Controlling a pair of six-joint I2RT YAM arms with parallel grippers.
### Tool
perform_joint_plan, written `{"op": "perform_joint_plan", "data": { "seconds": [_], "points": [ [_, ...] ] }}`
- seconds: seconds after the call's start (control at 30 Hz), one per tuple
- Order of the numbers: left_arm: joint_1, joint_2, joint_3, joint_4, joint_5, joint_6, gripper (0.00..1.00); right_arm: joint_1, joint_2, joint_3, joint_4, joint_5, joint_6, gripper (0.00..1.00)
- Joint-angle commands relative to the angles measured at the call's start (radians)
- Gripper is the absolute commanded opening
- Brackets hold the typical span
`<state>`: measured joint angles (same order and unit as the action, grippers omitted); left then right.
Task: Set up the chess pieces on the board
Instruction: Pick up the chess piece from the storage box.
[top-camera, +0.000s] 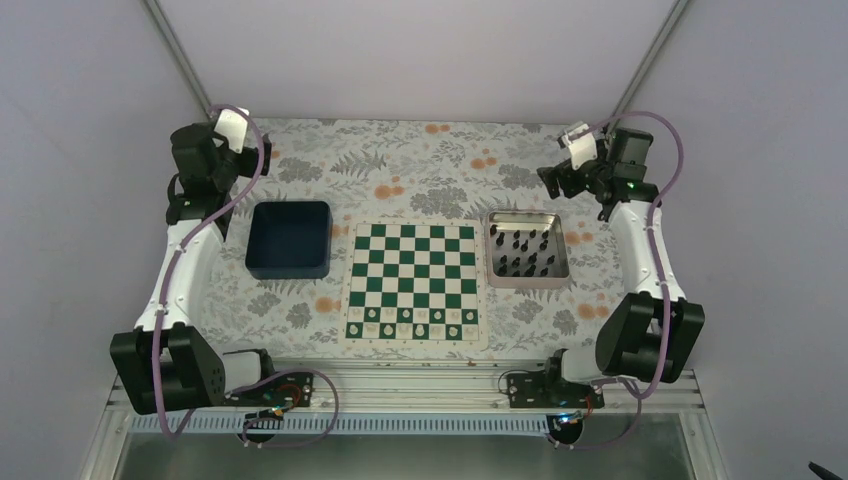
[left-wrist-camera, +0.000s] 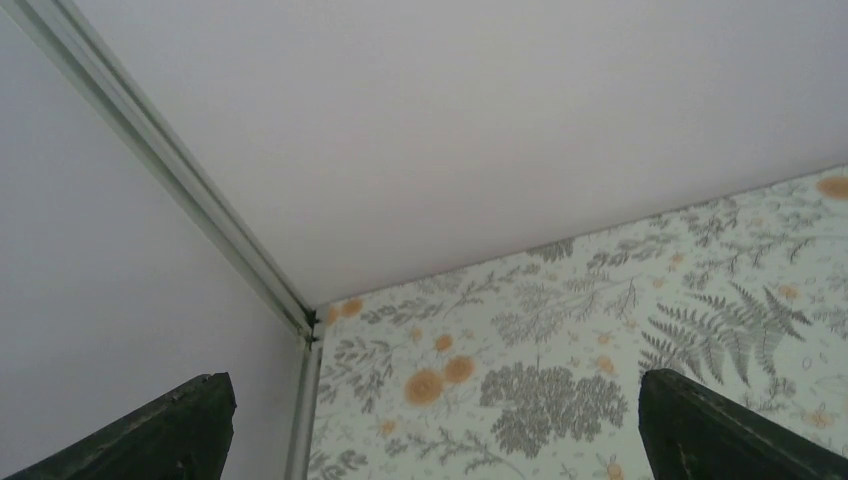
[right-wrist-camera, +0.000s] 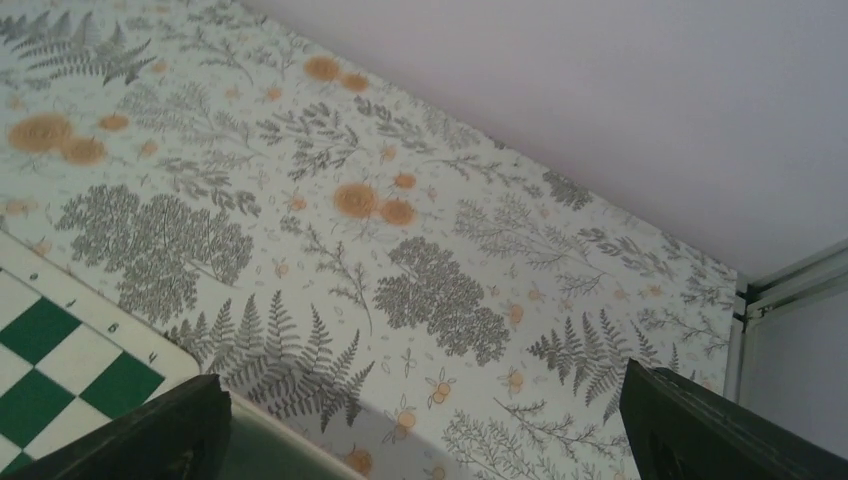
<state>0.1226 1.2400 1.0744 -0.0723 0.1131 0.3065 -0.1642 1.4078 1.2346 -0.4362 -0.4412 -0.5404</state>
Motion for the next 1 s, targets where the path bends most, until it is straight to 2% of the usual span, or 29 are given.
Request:
{"op": "perform_joint_plan", "data": {
  "seconds": [0.0, 0.17, 0.4, 0.47, 0.57, 0.7, 0.8, 0.97],
  "points": [
    [0.007, 0.007, 0.032, -0.057, -0.034, 0.035, 1.0, 0.014, -0.004, 0.025, -0.069, -0.012, -0.093, 1.0],
    [0.008, 0.012, 0.034, -0.067, -0.033, 0.055, 1.0, 0.027, 0.024, 0.036, -0.162, -0.015, -0.169, 1.0],
    [0.009, 0.017, 0.037, -0.053, -0.012, 0.072, 1.0, 0.16, 0.041, -0.013, -0.279, 0.102, -0.306, 0.97],
    [0.008, 0.026, 0.044, -0.054, -0.003, 0.072, 1.0, 0.185, 0.061, -0.018, -0.318, 0.102, -0.324, 0.93],
    [0.007, 0.04, 0.049, -0.055, 0.009, 0.072, 1.0, 0.211, 0.116, -0.013, -0.358, 0.122, -0.318, 0.75],
    [0.008, 0.041, 0.045, -0.052, 0.014, 0.075, 1.0, 0.22, 0.19, -0.011, -0.38, 0.121, -0.298, 0.62],
    [0.008, 0.039, 0.036, -0.048, 0.011, 0.078, 1.0, 0.228, 0.224, -0.027, -0.37, 0.12, -0.294, 0.56],
    [0.008, 0.038, 0.017, -0.036, 0.009, 0.08, 1.0, 0.253, 0.29, -0.037, -0.344, 0.121, -0.282, 0.54]
  ]
}}
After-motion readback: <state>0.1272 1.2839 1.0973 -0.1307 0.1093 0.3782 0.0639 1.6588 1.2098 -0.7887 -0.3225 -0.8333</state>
